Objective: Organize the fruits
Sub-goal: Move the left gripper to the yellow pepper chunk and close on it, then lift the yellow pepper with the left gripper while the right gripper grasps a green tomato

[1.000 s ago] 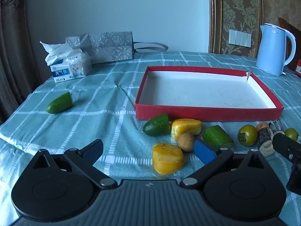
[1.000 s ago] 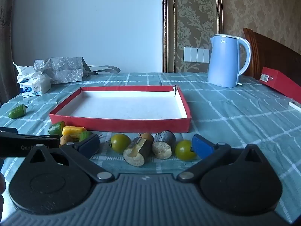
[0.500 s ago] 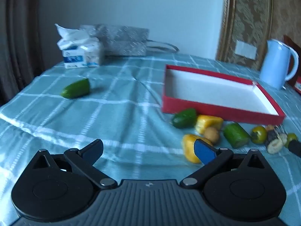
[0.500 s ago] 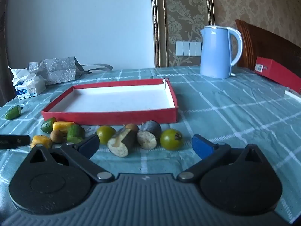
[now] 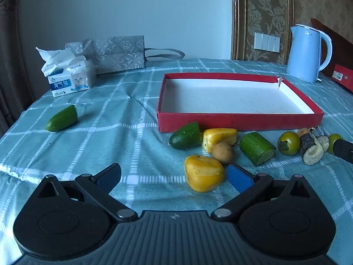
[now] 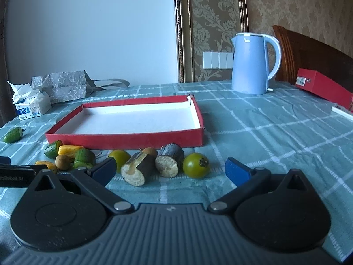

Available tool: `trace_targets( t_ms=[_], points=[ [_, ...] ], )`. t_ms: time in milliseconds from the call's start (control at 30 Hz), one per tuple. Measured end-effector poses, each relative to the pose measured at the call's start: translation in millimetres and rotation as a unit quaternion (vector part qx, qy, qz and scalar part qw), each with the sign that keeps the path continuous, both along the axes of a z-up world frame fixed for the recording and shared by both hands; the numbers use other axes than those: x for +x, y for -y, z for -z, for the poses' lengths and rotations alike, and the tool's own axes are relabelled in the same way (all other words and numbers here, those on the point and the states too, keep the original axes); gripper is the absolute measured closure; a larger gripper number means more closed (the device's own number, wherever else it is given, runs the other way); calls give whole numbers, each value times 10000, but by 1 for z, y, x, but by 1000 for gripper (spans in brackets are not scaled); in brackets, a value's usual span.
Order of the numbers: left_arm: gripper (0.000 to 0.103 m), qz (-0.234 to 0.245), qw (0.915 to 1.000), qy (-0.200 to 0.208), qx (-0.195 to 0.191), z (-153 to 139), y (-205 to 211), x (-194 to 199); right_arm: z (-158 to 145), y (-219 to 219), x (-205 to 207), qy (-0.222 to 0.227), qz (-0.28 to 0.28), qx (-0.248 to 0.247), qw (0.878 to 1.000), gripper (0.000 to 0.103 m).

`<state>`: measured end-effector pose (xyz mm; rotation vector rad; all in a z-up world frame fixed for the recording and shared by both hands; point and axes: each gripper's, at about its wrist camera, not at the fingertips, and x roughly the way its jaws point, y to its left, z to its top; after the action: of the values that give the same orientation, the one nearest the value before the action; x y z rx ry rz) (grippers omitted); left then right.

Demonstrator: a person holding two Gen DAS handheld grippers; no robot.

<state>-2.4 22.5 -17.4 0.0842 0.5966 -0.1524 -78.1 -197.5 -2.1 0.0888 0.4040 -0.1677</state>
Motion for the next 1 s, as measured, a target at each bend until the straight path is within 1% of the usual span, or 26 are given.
trace_targets(
  t_ms=[200,233,367,533,700,767,833,933,1000],
  points=[
    [1,-133,9995,-177,-209,5,-2,9,0,-4,-1,71,-60,-142,9999,0],
    [1,-122,9995,-208,-196,6,-1,10,1,-4,-1,68,-61,-181,9998,0],
    [7,-50,9997,-238,-87,9,5,9,1,-5,0,71,-59,-216,9997,0],
    [16,24,9997,-252,5,11,12,10,2,-1,2,29,-64,-97,9999,0],
    [30,104,9994,-298,-105,9,11,11,3,3,3,18,8,-26,10000,0],
    [38,188,9995,-251,-45,8,15,9,3,5,5,-39,8,-26,10000,0],
    [49,291,9994,-207,1,9,19,6,4,5,5,-60,27,-127,9999,0],
    [59,388,9991,-178,21,8,22,5,5,5,4,-57,24,-256,9997,0],
    [62,439,9989,-164,5,9,23,3,6,6,2,-43,-7,-243,9997,0]
  ],
)
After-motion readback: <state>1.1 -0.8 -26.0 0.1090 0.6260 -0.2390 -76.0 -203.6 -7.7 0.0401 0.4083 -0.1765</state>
